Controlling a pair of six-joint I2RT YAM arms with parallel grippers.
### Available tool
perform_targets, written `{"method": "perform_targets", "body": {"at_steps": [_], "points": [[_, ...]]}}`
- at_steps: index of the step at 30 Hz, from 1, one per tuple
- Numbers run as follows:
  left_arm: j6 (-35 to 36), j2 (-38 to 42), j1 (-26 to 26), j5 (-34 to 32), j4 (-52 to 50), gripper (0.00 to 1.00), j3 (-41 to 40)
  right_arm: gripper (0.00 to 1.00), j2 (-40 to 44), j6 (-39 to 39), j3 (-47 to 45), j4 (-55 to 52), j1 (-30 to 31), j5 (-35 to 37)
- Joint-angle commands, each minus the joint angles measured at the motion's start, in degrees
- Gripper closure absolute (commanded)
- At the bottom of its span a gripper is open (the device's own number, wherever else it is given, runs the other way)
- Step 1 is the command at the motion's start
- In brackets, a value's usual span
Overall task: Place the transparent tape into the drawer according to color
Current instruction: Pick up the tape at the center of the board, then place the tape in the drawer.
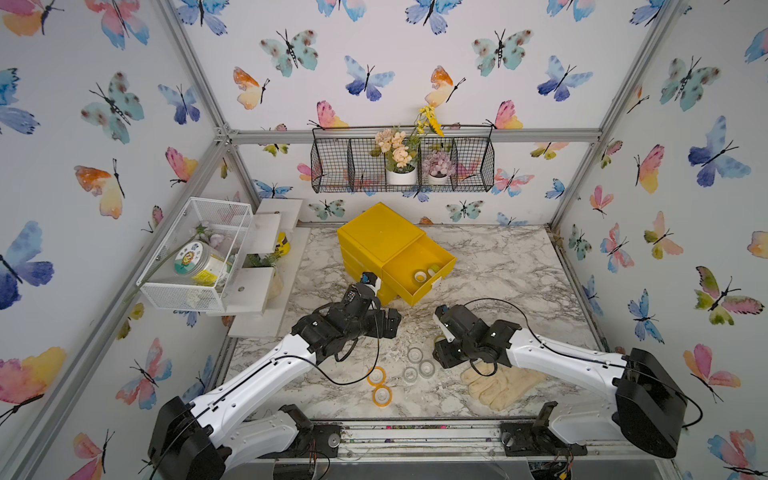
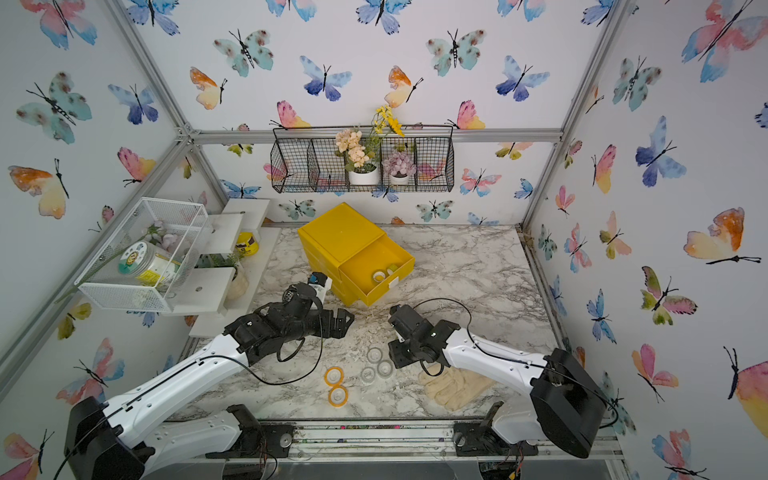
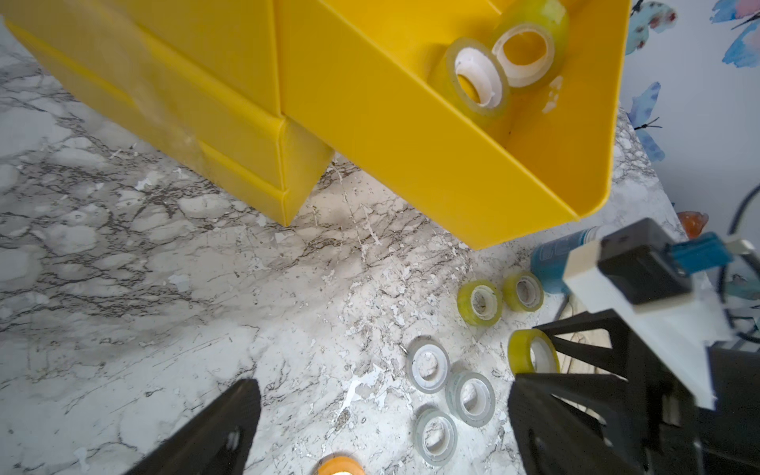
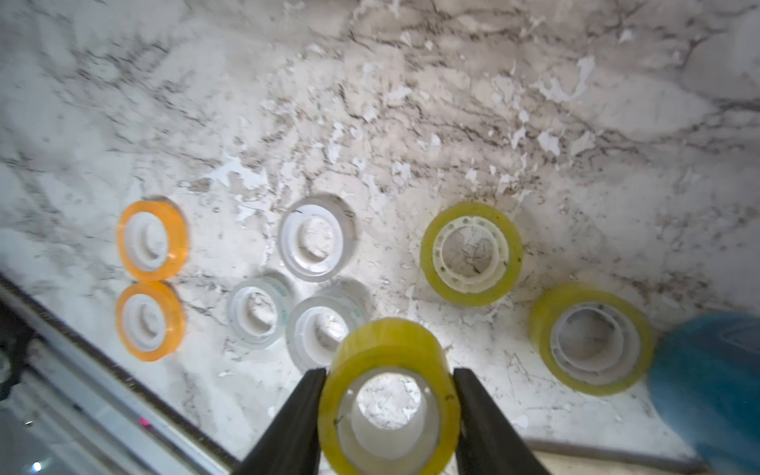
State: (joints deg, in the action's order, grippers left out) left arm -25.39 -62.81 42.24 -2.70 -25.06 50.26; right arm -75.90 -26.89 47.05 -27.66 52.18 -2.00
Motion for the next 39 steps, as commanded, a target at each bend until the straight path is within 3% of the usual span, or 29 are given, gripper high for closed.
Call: {"method": "perform_targets", "body": {"at_steps": [1,9,13,18,23,27,39], "points": [[-1.53,2.65,0.17,-6.63,-2.32,0.01,-0.90,0.55,3.87,1.85,3.70,-2.16,0.29,-2.92],[-2.12,3.78,0.20,-5.82,-1.79,0.01,-2.61,0.56,9.30,3.72,13.25,-5.79,0.29,-2.52],[-1.98,5.43,0.17,-4.20,-0.03,0.01,-3.83,0.56,7.50,6.80,21.95,-6.53,0.07,0.97],[-1.99,6.76,0.20,-4.23,0.24,0.01,-3.96,0.56,-0.76,11.84,34.02,-6.02,-2.29,3.05],[-1.85,7.74,0.21,-3.42,0.96,0.01,-4.29,0.56,-9.91,13.32,42.94,-4.62,-8.78,0.69],[-1.45,7.11,0.16,-2.84,1.05,0.01,-4.16,0.56,-15.94,12.88,45.55,-4.42,-12.16,1.63],[-0.30,5.09,0.19,0.28,1.32,0.01,-3.77,0.53,-28.23,15.44,53.22,-7.26,-12.63,12.06]]}}
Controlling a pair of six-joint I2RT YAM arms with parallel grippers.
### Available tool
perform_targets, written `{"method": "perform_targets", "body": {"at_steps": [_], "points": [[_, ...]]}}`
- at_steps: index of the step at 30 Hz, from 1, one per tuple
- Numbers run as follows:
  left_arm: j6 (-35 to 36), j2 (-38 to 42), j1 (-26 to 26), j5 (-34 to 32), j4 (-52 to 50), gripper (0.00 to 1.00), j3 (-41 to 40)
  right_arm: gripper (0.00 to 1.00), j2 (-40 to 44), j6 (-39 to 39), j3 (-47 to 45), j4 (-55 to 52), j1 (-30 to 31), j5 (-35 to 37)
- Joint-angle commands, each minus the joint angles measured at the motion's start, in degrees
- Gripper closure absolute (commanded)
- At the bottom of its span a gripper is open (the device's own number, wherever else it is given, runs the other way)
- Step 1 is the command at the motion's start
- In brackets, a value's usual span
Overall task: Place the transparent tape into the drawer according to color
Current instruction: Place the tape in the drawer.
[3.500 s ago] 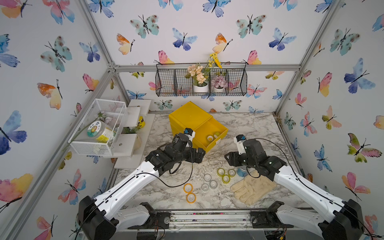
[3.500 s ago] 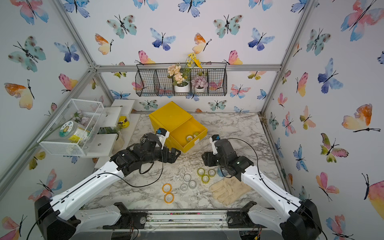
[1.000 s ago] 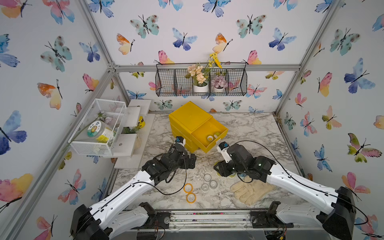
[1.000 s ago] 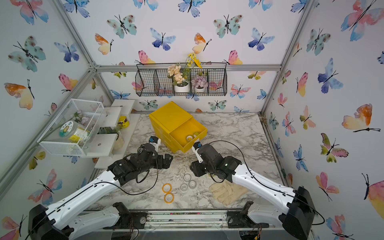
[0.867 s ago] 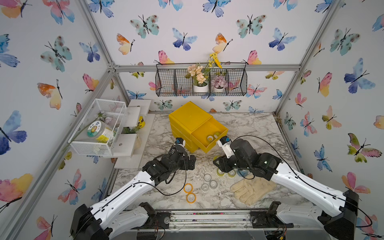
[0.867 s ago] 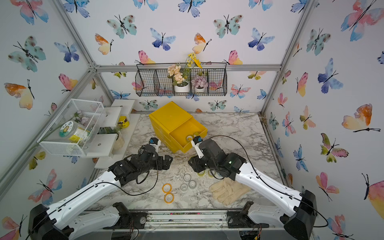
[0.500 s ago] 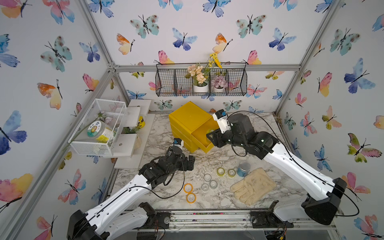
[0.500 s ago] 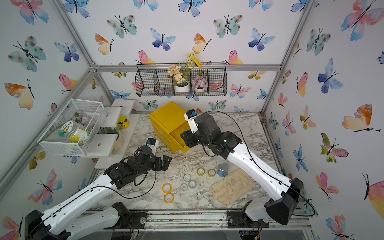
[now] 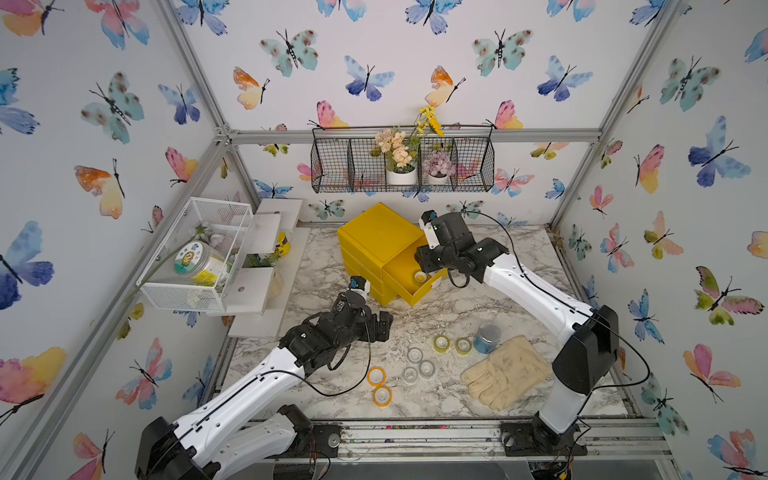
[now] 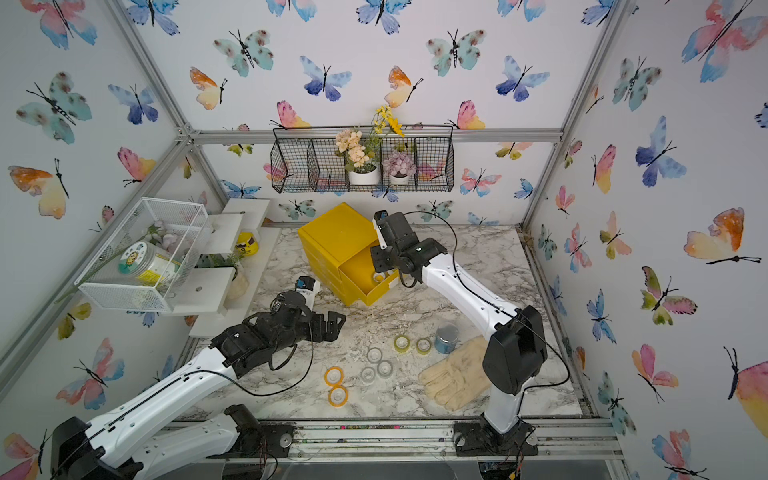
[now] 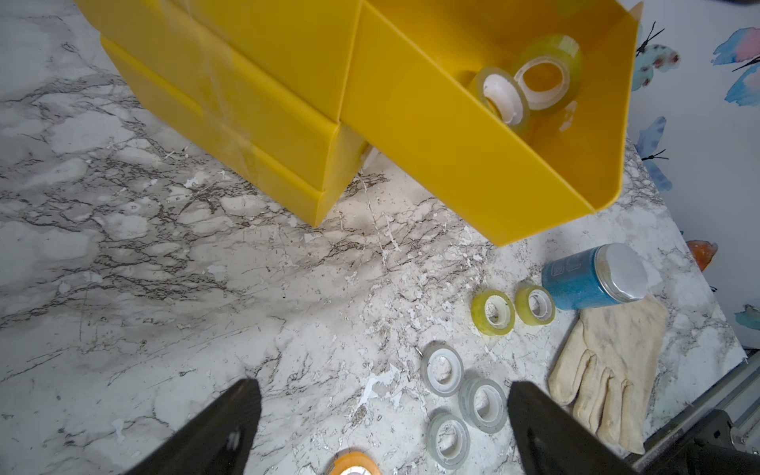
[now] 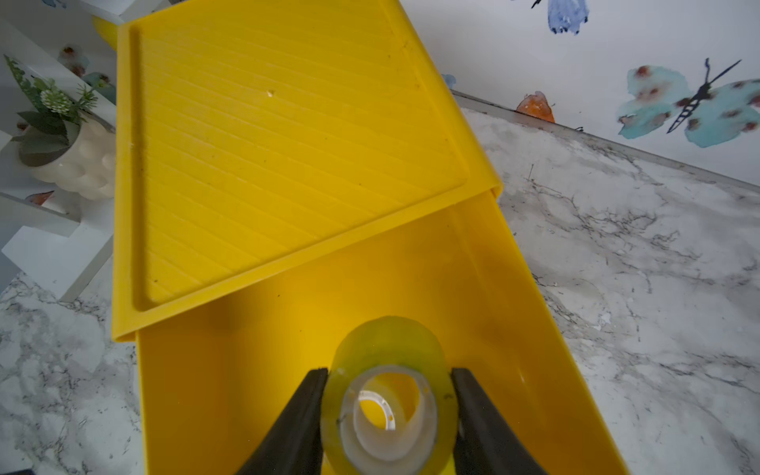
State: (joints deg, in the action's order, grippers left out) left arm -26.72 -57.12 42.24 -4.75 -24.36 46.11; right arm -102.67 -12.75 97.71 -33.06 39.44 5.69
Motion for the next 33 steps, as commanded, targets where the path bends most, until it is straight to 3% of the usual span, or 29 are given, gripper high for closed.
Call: {"method": "perform_targets", "body": {"at_steps": [1,9,19,24,33], "points": [[1.22,-0.75,0.19,2.69,0.56,0.01,0.38,0.53,-1.95,1.41,2.74,-1.95,0.11,4.93],[1.58,-1.80,0.20,5.46,0.80,0.01,0.47,0.46,-4.86,1.40,3.81,-1.75,-0.11,4.95],[1.56,-1.89,0.30,6.71,0.80,0.01,0.73,0.38,-2.72,1.32,3.81,-0.05,-0.15,3.29],[2.21,-4.13,1.71,7.52,0.98,0.01,2.17,0.37,3.50,-0.17,-0.12,2.51,-0.14,1.92],[3.41,-12.00,6.29,7.65,2.32,0.01,6.23,0.34,23.70,-5.68,-17.49,9.37,-0.15,2.57]]}}
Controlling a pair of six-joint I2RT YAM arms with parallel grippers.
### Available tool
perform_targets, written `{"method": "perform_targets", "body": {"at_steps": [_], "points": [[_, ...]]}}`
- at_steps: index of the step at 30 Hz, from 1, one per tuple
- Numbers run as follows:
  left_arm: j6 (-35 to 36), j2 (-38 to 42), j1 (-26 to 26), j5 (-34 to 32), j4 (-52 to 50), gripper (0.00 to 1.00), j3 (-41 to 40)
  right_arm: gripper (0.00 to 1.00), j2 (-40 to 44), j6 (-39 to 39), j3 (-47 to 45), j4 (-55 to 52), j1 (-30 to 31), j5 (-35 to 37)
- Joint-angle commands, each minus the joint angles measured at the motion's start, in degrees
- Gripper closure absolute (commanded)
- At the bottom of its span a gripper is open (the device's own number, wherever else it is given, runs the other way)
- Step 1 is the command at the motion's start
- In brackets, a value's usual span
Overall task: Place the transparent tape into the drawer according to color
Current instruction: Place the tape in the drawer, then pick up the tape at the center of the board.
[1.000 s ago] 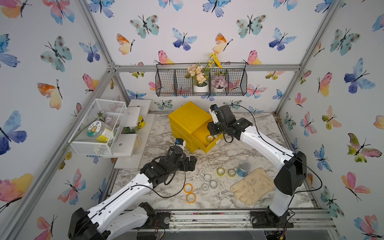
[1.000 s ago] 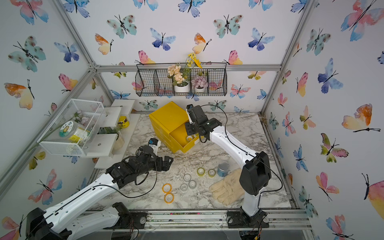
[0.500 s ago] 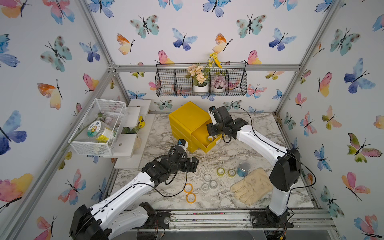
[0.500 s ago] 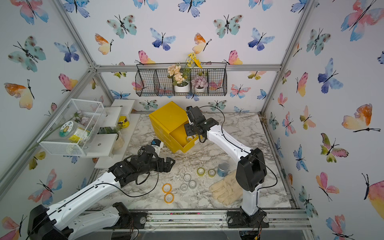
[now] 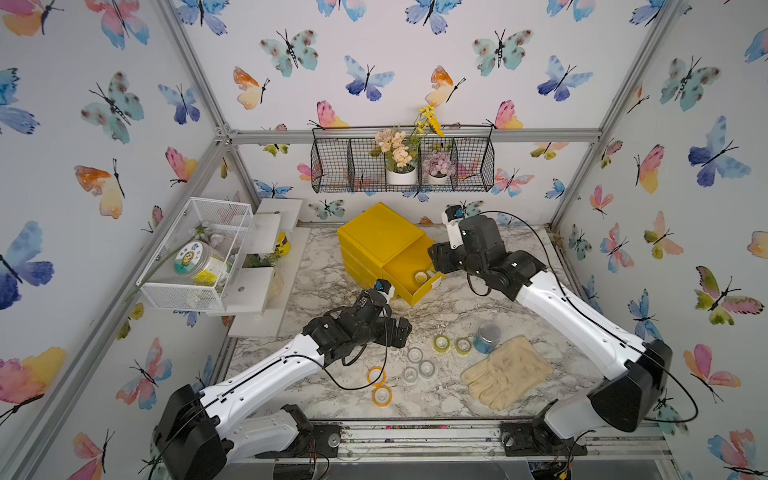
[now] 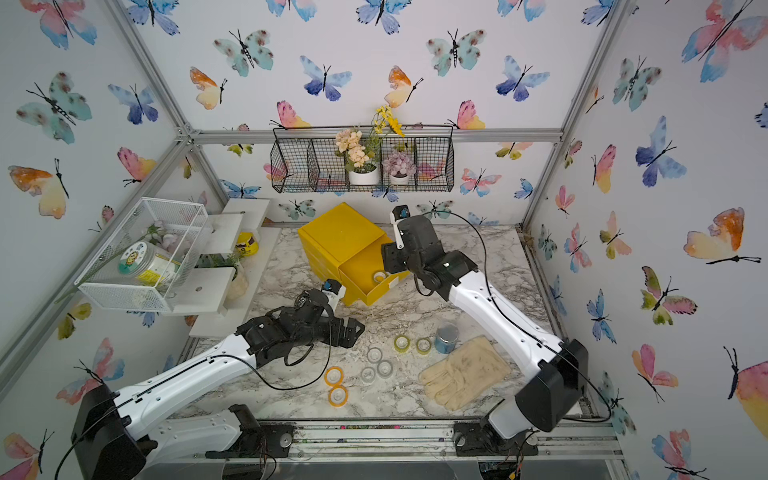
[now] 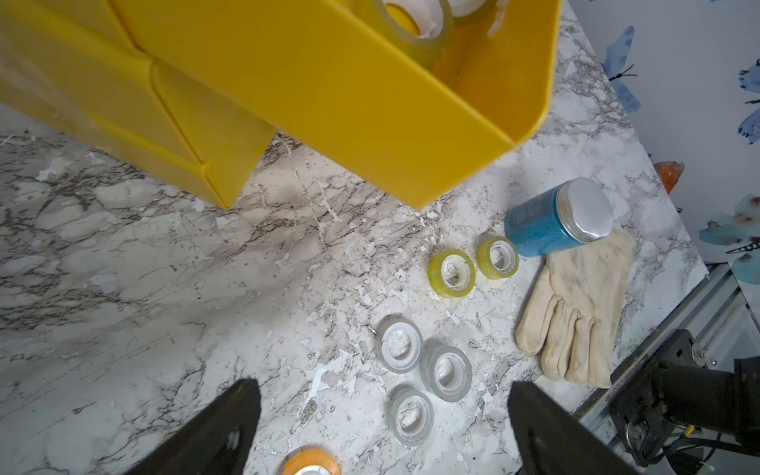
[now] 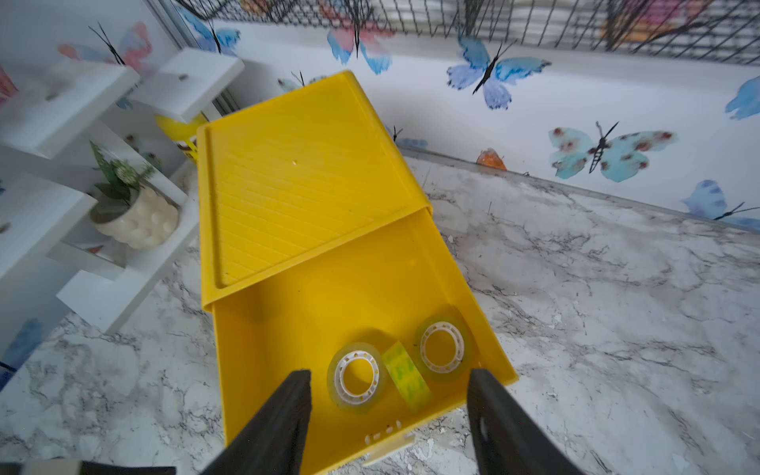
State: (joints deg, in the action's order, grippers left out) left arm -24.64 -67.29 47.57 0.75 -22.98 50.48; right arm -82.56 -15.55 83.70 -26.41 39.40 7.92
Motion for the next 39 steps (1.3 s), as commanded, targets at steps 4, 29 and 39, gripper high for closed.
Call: {"method": "perform_targets", "body": {"at_steps": [4,29,39], "points": [[2.31,-5.84,3.29,1.45,1.21,0.00,3.90,0.33,13.00,-6.09,-11.87,2.61,-0.11,3.02],[7.68,-38.00,14.21,-4.57,0.18,0.20,18.68,0.31,31.83,-16.29,-32.64,-6.28,-0.11,10.35],[8.58,-45.05,14.02,-6.93,-0.79,0.24,24.26,0.31,33.60,-15.86,-31.12,-7.42,-0.11,11.56]]}}
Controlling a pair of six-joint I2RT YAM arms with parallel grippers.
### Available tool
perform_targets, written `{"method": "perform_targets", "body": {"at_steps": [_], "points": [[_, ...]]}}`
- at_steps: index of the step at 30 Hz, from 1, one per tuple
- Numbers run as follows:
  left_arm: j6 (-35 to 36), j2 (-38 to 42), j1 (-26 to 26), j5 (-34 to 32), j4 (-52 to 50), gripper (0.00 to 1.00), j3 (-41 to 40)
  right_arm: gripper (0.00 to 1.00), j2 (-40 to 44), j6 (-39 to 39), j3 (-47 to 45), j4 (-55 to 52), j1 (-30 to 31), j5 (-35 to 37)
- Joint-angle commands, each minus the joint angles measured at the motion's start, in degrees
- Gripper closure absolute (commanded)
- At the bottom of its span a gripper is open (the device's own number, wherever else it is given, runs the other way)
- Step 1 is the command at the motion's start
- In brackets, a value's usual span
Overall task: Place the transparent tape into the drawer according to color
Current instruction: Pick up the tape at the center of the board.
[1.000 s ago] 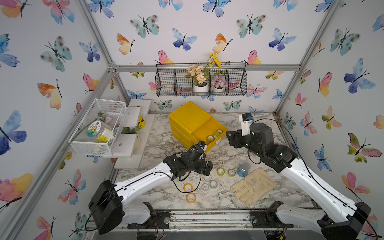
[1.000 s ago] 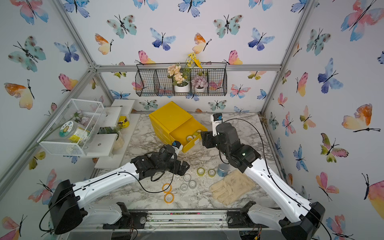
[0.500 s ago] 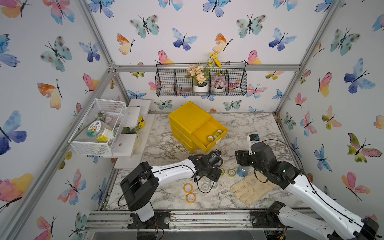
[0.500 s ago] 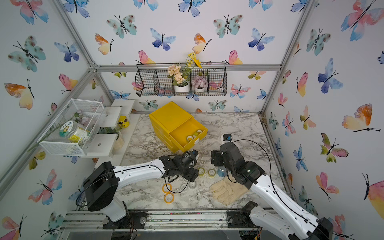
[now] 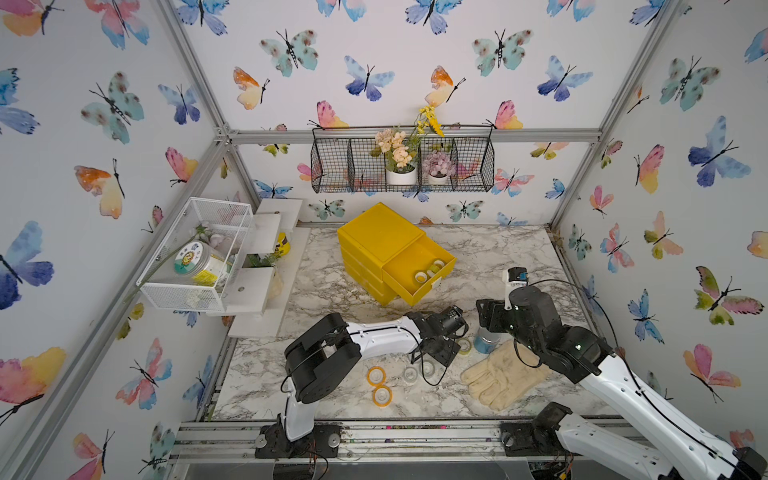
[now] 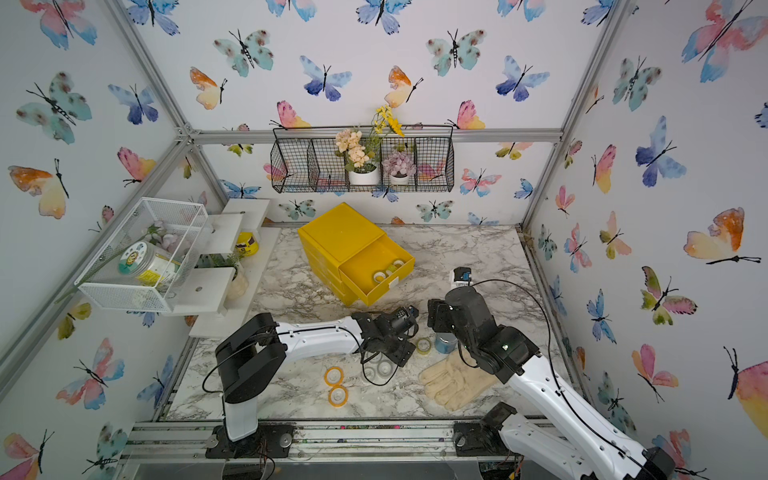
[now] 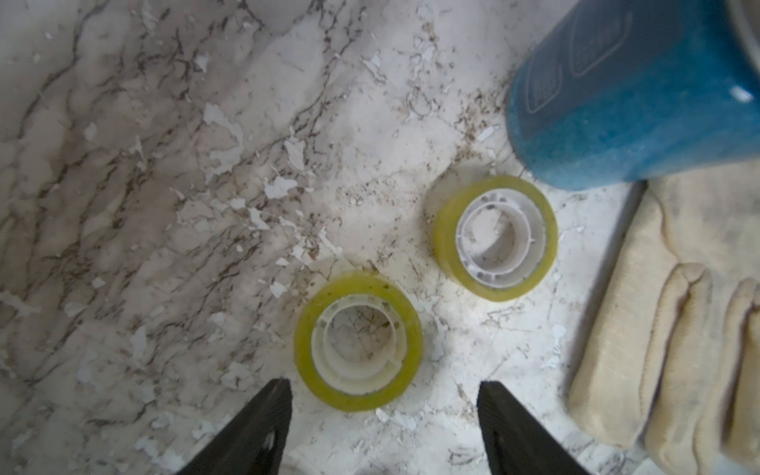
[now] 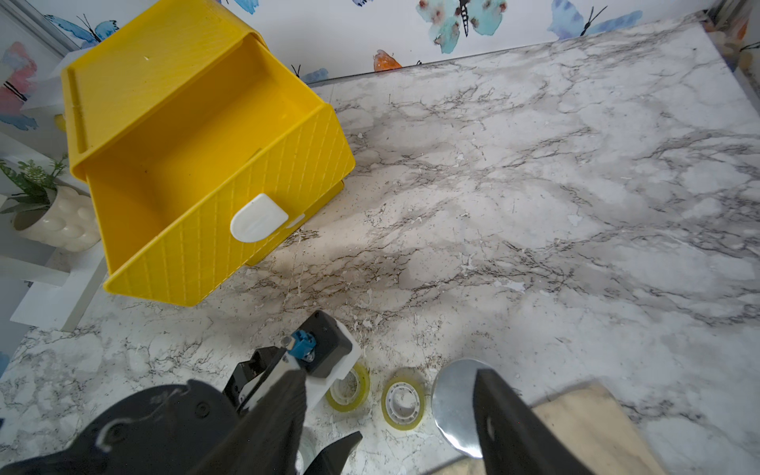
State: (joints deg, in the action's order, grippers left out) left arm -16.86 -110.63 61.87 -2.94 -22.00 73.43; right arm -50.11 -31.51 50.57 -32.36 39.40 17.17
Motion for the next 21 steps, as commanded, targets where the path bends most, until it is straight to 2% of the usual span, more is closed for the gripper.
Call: {"method": "perform_targets", "body": {"at_steps": [1,15,21], "points": [[0.86,-2.15,-0.39,-3.60,-1.90,0.24,1.66,0.31,1.39,0.11,2.32,-1.64,-0.11,2.43],[1.31,-7.43,-0.52,-6.03,-2.44,0.33,3.73,0.30,2.71,0.50,2.62,-2.05,-0.11,3.30],[1.31,-7.23,-0.11,-5.59,-2.53,0.48,3.24,0.30,2.91,0.52,2.34,-2.07,-0.10,4.18]]}}
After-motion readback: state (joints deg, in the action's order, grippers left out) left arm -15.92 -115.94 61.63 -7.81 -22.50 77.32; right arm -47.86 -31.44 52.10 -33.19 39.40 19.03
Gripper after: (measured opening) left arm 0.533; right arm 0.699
